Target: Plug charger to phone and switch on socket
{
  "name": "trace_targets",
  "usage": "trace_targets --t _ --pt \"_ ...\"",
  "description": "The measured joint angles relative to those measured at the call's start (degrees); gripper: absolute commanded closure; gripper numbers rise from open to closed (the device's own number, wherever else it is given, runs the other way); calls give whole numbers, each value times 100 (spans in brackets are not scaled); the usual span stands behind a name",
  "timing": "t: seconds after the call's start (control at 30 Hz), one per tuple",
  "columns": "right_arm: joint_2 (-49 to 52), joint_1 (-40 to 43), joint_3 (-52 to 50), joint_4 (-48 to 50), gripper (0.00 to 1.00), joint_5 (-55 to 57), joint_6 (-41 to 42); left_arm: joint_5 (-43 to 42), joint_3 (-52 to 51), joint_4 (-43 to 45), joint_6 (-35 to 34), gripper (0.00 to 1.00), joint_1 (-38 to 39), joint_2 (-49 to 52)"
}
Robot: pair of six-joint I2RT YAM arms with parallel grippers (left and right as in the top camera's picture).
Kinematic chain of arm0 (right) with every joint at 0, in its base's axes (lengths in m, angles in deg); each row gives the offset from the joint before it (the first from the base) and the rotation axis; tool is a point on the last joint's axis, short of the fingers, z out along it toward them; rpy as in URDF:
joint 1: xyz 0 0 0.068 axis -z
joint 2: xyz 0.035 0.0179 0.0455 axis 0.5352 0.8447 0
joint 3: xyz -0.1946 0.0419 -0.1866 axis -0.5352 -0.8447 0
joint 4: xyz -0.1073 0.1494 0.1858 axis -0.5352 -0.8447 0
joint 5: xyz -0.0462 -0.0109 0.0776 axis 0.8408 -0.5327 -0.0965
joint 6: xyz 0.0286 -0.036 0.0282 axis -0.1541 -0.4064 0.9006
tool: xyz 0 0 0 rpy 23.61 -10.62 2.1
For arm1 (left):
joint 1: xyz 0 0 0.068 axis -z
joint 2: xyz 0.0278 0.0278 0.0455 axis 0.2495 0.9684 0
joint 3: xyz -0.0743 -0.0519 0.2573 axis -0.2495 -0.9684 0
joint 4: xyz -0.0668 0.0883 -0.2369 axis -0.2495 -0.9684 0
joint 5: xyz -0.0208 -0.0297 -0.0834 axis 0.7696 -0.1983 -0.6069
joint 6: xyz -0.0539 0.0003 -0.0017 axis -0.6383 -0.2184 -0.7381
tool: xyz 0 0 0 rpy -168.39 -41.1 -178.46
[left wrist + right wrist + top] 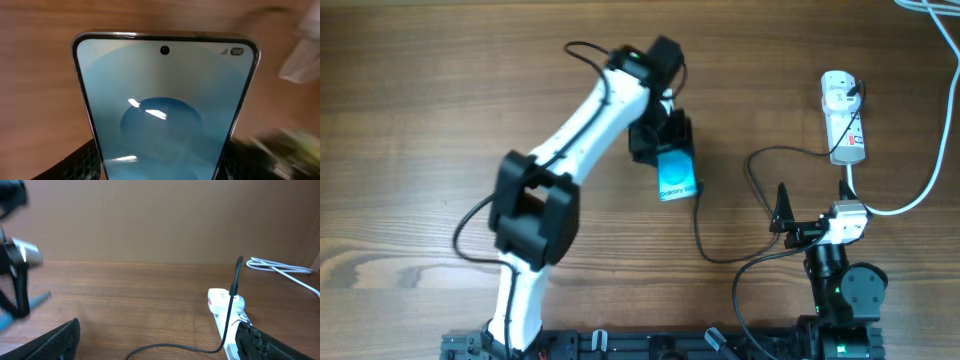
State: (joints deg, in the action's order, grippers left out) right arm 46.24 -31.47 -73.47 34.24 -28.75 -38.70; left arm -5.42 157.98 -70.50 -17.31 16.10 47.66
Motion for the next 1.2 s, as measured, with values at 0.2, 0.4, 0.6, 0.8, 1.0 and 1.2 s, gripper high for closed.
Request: trace_targets --t 0.2,0.4,0.6,0.8,1.0,1.2 --pt "0 0 0 0 0 0 0 -3755 76 -20 -26 38 -1252 -608" --pt "0 0 0 0 0 0 0 -5604 79 -186 -66 37 -2070 -608" --pt "0 0 0 0 0 0 0 -5965 81 -706 -570 37 -2323 -608" --pt "0 0 0 15 0 212 -708 -5995 81 -929 -789 38 -2334 -608" --pt "0 -2 0 50 0 -155 -1161 -5995 81 -935 -811 38 -2334 -608" --pt "0 -4 -2 280 0 -1473 1976 -5995 81 -935 -826 39 -2332 -608"
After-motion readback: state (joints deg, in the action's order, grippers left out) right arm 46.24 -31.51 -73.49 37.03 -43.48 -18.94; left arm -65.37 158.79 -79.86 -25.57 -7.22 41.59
